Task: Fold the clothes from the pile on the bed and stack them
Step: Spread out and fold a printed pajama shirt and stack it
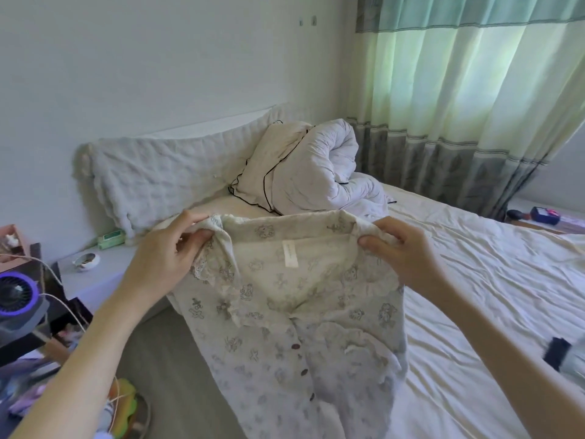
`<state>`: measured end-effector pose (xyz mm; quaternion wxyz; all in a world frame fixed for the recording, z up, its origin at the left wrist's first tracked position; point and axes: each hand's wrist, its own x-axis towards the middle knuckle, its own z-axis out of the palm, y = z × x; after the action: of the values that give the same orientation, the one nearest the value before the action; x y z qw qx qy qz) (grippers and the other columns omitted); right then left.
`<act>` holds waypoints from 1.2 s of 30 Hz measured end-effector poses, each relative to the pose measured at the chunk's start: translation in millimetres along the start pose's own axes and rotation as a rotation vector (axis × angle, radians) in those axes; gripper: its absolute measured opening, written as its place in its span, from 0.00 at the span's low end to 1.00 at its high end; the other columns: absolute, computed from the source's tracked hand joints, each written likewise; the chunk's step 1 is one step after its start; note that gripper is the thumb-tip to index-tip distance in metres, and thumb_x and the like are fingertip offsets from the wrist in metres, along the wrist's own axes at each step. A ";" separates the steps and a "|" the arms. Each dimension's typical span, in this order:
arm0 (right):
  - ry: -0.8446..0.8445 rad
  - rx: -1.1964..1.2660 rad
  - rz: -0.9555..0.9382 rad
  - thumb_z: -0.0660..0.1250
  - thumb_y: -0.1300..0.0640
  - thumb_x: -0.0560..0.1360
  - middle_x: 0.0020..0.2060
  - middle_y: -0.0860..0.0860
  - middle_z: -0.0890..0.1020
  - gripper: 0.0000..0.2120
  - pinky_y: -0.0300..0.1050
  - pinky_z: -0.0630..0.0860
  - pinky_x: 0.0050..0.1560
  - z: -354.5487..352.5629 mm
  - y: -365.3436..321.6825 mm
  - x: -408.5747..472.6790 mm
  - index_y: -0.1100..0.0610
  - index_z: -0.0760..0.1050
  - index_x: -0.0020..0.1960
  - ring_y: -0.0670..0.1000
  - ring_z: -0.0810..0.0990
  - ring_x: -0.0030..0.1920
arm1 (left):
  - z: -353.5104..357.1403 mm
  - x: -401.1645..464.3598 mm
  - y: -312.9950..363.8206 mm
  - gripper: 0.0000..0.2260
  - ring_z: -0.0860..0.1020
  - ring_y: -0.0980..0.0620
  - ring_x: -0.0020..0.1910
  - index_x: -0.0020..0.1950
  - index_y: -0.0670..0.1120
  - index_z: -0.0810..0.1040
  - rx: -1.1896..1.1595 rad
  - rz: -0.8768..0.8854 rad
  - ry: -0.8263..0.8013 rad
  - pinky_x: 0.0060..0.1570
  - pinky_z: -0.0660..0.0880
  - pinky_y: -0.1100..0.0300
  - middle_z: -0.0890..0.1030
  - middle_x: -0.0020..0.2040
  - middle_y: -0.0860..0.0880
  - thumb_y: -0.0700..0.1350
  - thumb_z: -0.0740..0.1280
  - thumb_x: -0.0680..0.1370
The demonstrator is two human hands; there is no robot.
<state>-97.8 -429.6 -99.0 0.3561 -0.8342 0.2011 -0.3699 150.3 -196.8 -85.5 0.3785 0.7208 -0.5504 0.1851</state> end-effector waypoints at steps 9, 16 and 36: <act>0.337 -0.485 -0.242 0.69 0.42 0.68 0.31 0.52 0.80 0.19 0.45 0.73 0.31 7.6 -52.4 -14.2 0.59 0.79 0.40 0.53 0.76 0.31 | -21.0 26.3 -17.7 0.08 0.74 0.54 0.33 0.55 0.53 0.71 -0.107 0.080 0.147 0.30 0.67 0.66 0.80 0.34 0.56 0.51 0.66 0.77; 0.478 -0.751 -0.365 0.64 0.40 0.73 0.25 0.49 0.77 0.24 0.42 0.70 0.24 17.7 -57.4 15.5 0.60 0.74 0.33 0.50 0.74 0.25 | -22.2 61.0 -44.5 0.09 0.75 0.45 0.28 0.55 0.50 0.71 -0.031 0.224 0.249 0.29 0.74 0.50 0.79 0.33 0.41 0.50 0.62 0.77; -0.089 -0.829 0.401 0.57 0.32 0.73 0.25 0.49 0.67 0.28 0.42 0.56 0.24 241.9 381.1 289.3 0.58 0.70 0.37 0.52 0.67 0.27 | 377.1 215.7 -372.5 0.08 0.77 0.45 0.25 0.53 0.41 0.80 0.189 0.102 -0.360 0.23 0.74 0.56 0.81 0.33 0.45 0.42 0.70 0.75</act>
<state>245.4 -748.8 -359.3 0.0651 -0.8660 0.4738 -0.1458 511.8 -580.3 -308.6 0.1948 0.7459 -0.6249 0.1232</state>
